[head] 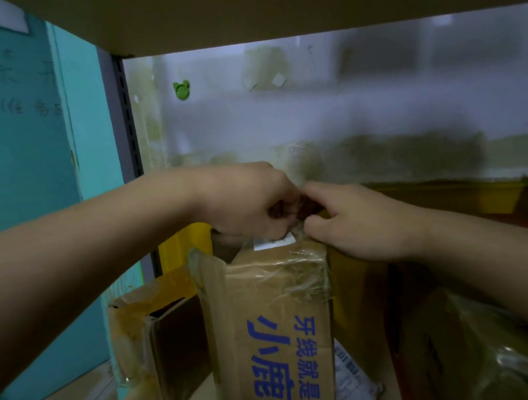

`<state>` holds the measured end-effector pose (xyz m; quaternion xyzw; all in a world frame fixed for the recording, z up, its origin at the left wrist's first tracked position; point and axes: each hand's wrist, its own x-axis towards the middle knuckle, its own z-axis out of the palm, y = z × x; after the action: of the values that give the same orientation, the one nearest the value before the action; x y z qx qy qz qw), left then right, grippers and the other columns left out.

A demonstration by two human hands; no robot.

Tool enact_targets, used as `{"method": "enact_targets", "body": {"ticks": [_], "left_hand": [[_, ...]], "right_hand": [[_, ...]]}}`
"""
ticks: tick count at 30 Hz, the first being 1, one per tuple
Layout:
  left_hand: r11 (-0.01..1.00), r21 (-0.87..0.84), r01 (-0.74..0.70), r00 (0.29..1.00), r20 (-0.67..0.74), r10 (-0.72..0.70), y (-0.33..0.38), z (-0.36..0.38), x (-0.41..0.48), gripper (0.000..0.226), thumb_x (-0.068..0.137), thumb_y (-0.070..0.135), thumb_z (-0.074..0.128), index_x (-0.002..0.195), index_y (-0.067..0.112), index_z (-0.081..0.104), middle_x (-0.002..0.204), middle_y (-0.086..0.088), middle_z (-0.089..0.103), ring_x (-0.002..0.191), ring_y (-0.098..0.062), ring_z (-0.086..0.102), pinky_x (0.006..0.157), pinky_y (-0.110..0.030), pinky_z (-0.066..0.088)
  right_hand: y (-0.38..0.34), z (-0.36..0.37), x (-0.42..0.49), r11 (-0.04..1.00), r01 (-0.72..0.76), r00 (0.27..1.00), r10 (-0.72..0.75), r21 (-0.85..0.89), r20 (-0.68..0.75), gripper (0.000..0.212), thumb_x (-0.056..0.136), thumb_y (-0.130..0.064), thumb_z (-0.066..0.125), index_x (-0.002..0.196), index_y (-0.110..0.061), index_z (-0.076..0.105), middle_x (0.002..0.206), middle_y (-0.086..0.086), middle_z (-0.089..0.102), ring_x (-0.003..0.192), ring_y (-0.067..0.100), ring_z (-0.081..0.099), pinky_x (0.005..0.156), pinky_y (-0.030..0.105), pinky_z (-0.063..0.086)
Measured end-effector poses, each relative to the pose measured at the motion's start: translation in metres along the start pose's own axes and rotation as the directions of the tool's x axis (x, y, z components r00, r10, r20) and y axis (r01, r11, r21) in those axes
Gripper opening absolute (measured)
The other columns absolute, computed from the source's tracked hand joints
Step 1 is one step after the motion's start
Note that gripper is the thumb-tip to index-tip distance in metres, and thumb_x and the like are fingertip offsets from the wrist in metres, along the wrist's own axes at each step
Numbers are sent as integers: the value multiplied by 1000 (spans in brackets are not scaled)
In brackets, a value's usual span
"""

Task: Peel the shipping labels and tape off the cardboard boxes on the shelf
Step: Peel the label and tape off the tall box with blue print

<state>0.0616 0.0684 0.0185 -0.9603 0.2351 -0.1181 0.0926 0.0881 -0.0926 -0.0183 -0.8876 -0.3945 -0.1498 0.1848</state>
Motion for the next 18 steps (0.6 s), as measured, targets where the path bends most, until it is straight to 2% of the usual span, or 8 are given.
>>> {"method": "enact_targets", "body": {"ticks": [6,9,12,15,18], "left_hand": [[999,-42,25,999,-22,-26,-4,5,-1,8,92,24,58,87,17,60,81,0,63,75,-19,55,67,-30,43],[995,-102,23,998,-58,-29,-10,7,-5,7,93,25,61,94,18,63,90,1,66,82,-16,60,71,-29,47],[986,-167,-3,997,-72,-9,-13,8,-11,15,93,25,63,107,29,67,100,13,66,87,-2,60,77,-20,49],[993,-107,-41,994,-107,30,-11,9,-11,22,92,21,62,111,29,71,94,20,59,81,3,53,76,-11,45],[996,-61,-63,989,-140,54,-8,8,-10,19,90,21,64,107,26,74,94,16,65,83,1,55,78,-16,48]], "right_hand": [[-2,1,0,997,-29,1000,30,-78,10,24,93,-25,45,97,-7,61,100,10,57,96,24,54,86,39,45],[-1,-1,0,996,-31,999,33,-88,17,24,95,-23,45,99,-6,60,101,11,56,96,24,54,85,39,45],[-1,-1,1,997,-22,1000,23,-79,10,23,94,-24,45,102,-9,61,100,9,57,95,24,54,84,39,45],[0,1,3,998,-19,1000,20,-63,6,26,94,-25,46,110,-13,62,106,6,59,100,22,55,88,37,46],[2,1,3,998,-24,1000,24,-62,8,29,94,-28,45,118,-19,59,113,2,56,107,19,53,90,32,43]]}}
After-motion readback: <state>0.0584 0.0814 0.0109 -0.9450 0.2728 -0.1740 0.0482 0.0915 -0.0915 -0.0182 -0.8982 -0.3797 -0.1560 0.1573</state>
